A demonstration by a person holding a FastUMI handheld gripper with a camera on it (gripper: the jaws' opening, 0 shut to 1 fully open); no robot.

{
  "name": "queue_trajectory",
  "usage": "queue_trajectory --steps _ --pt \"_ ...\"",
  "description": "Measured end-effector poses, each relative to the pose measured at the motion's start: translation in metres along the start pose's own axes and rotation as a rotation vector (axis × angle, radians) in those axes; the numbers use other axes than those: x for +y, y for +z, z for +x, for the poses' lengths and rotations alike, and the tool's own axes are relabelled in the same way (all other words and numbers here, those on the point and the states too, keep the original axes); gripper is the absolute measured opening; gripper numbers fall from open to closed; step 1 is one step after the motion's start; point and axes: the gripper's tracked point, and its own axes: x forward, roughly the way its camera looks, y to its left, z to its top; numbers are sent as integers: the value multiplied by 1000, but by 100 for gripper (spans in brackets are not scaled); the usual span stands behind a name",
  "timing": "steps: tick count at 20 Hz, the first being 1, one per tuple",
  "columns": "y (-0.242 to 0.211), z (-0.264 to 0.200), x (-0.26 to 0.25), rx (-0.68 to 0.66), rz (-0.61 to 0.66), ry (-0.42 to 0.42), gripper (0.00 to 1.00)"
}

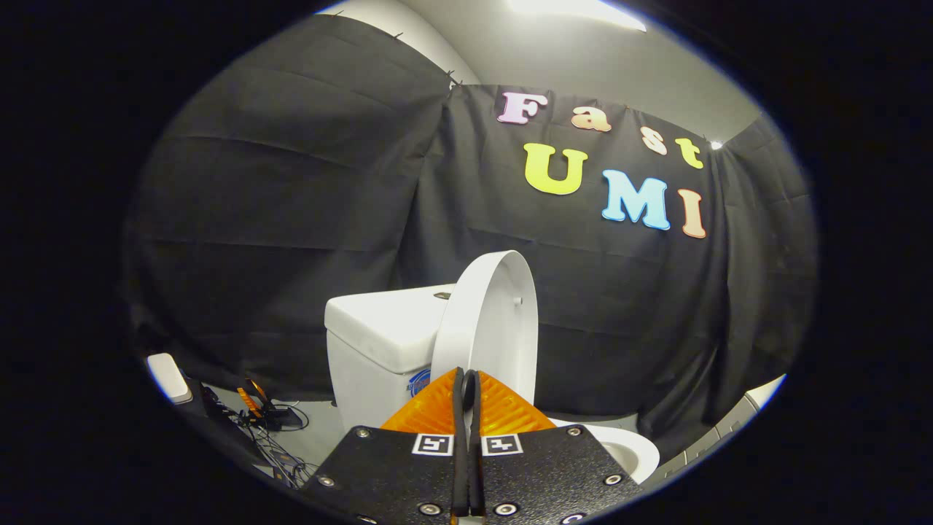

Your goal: Open the toilet lid.

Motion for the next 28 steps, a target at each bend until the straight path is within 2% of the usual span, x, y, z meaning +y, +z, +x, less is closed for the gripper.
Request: queue_trajectory --steps 4,5,6,7,9,11,12,15,20,28 --pt "3 1 -2 -3 -11 18 0" --pt "2 -1 0 5 16 47 0" --pt "-1 -3 6 13 57 86 6" --pt "-2 -7 1 15 72 87 14" --pt "6 -18 -22 -10 66 37 49" --pt "12 -28 -29 -37 63 27 84" --pt "17 -35 -36 -53 55 12 94" --pt "39 -65 -58 -131 58 -28 95" --pt "52 -106 -84 -184 131 -53 95" --pt "40 -146 -138 -176 154 -127 95"
